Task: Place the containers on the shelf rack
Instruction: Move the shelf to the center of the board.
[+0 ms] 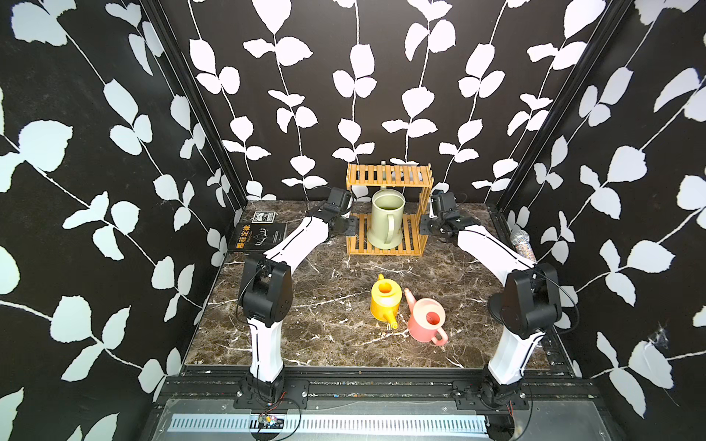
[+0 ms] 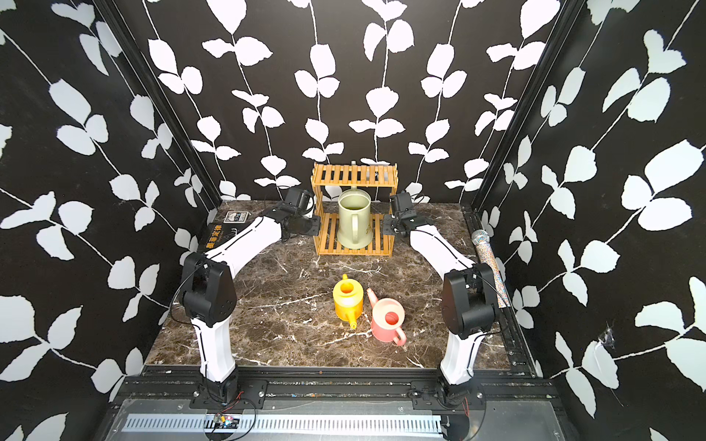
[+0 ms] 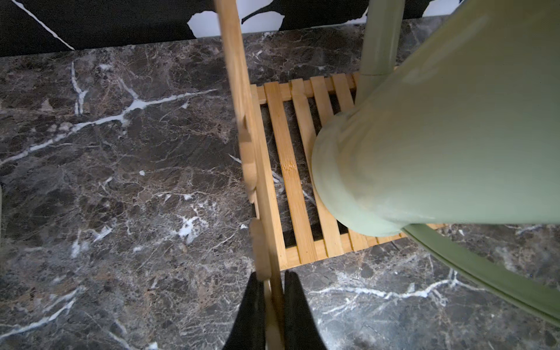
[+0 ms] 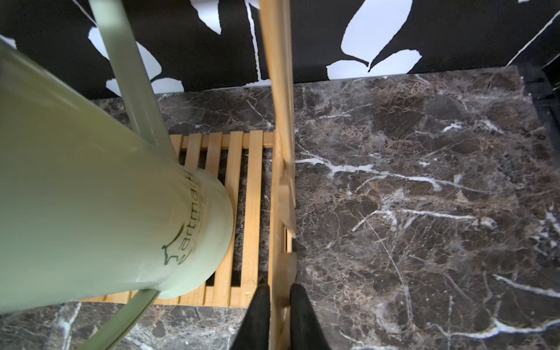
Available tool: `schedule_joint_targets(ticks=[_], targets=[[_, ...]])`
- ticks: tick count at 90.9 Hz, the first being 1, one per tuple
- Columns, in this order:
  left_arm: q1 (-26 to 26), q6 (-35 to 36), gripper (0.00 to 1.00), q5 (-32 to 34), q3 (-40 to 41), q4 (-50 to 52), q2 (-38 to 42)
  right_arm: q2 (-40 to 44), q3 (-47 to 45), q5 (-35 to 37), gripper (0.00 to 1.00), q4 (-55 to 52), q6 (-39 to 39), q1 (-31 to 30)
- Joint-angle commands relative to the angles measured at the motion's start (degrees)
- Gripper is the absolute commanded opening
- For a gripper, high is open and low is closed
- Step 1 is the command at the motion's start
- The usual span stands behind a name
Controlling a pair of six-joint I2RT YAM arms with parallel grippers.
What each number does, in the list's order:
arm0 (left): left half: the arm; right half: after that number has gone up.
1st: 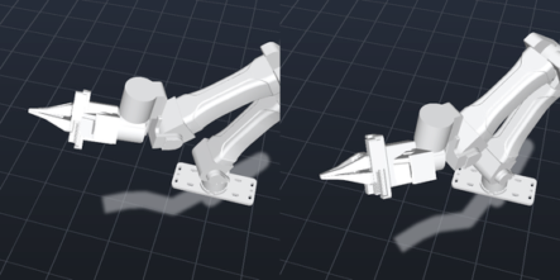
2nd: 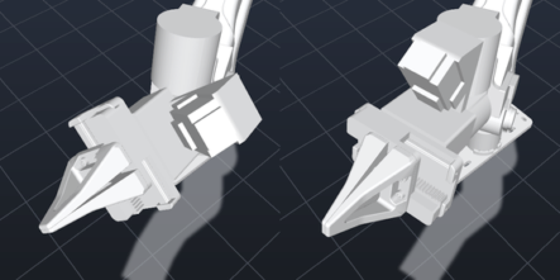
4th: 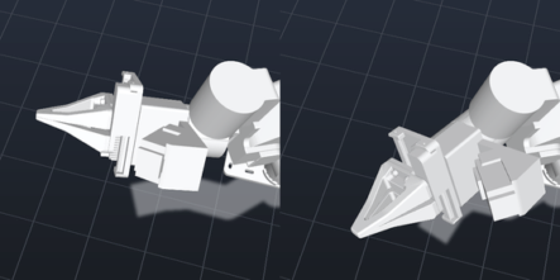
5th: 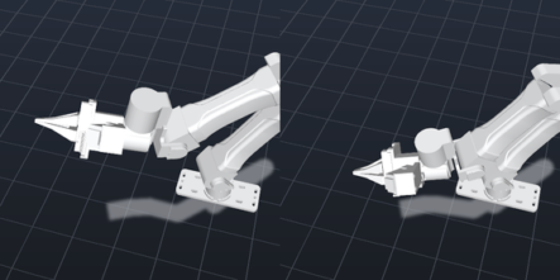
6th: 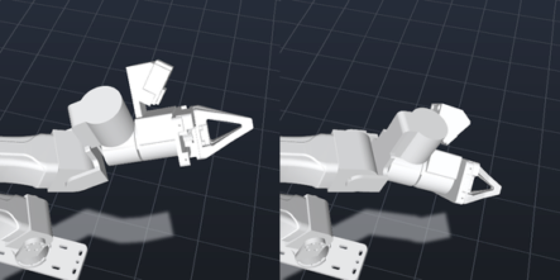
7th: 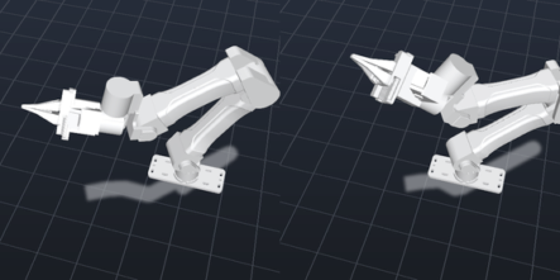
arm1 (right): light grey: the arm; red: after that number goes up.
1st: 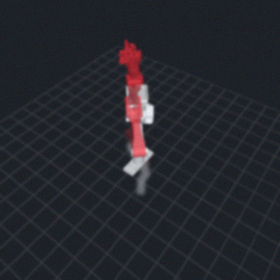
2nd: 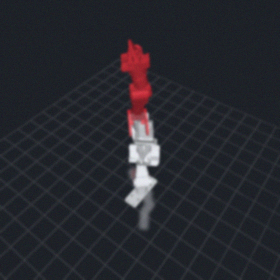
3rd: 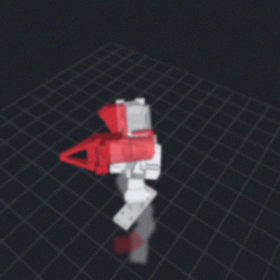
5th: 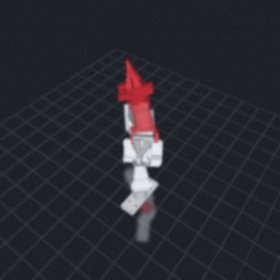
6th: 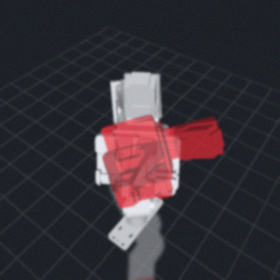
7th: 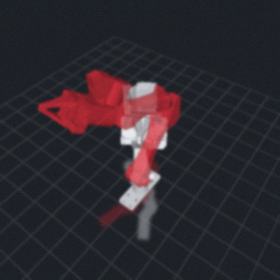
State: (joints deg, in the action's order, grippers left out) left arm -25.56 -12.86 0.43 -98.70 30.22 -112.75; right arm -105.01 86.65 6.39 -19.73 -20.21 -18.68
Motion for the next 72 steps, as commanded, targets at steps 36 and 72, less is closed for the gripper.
schedule_joint_targets(ticks=[36,72], targets=[[-0.1,-5.1,0.0,-6.5,12.4,-1.9,13.1,11.0,-7.3,3.5,0.02,-1.7,-0.9,-3.0],[-1.5,-7.9,0.06,-7.3,18.8,-4.8,16.0,14.2,-13.2,6.5,0.02,0.6,2.4,-3.0]])
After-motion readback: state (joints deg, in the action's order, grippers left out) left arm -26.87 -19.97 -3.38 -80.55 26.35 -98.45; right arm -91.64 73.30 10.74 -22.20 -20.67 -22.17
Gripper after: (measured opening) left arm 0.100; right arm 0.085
